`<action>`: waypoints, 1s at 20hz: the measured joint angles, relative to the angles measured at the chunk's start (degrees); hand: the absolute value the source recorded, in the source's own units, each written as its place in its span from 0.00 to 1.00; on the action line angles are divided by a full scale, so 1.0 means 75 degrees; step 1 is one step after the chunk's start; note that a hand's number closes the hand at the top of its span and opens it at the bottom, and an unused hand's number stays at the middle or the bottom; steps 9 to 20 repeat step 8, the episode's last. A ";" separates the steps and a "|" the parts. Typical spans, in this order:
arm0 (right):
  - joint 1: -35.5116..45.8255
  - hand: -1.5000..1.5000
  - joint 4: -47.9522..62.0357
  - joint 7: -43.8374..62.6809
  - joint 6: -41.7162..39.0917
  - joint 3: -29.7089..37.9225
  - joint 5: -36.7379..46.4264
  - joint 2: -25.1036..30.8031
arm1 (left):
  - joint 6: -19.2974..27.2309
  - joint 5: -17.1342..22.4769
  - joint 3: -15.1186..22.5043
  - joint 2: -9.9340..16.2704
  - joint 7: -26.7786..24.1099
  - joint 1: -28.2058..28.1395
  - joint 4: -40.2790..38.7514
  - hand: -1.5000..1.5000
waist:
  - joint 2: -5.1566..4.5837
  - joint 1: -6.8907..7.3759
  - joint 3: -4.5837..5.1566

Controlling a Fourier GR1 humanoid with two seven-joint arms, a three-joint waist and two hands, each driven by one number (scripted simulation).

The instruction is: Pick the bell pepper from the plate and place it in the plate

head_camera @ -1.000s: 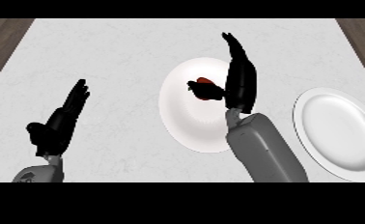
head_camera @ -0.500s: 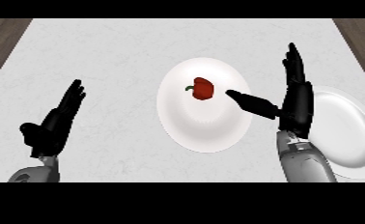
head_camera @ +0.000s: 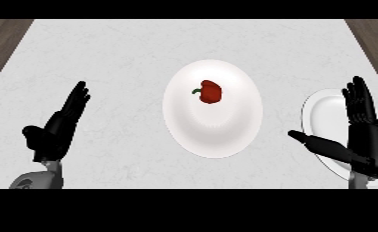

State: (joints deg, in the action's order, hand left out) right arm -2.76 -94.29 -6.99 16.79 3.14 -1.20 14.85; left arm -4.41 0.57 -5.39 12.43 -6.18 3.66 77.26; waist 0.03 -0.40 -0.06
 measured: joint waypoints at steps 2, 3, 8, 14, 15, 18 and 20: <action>-0.0144 0.00 0.0270 -0.0416 -0.0392 0.0267 -0.0196 0.0141 | 0.0009 -0.0006 -0.0002 -0.0029 0.0106 -0.0008 0.0131 0.50 | 0.0001 0.0017 0.0002; -0.0150 0.00 0.0387 -0.0555 -0.0490 0.0310 -0.0162 0.0150 | 0.0095 -0.0103 0.0055 -0.0117 0.0096 -0.0008 0.0117 0.50 | 0.0001 0.0022 0.0002; -0.0253 0.00 0.1301 -0.1556 -0.1054 0.0708 -0.0197 0.0217 | -0.0083 -0.0106 -0.0071 -0.0069 -0.0137 -0.0042 -0.0058 0.50 | -0.0003 0.0041 0.0005; -0.0253 0.00 0.1301 -0.1556 -0.1054 0.0708 -0.0197 0.0217 | -0.0083 -0.0106 -0.0071 -0.0069 -0.0137 -0.0042 -0.0058 0.50 | -0.0003 0.0041 0.0005; -0.0253 0.00 0.1301 -0.1556 -0.1054 0.0708 -0.0197 0.0217 | -0.0083 -0.0106 -0.0071 -0.0069 -0.0137 -0.0042 -0.0058 0.50 | -0.0003 0.0041 0.0005; -0.0253 0.00 0.1301 -0.1556 -0.1054 0.0708 -0.0197 0.0217 | -0.0083 -0.0106 -0.0071 -0.0069 -0.0137 -0.0042 -0.0058 0.50 | -0.0003 0.0041 0.0005; -0.0253 0.00 0.1301 -0.1556 -0.1054 0.0708 -0.0197 0.0217 | -0.0083 -0.0106 -0.0071 -0.0069 -0.0137 -0.0042 -0.0058 0.50 | -0.0003 0.0041 0.0005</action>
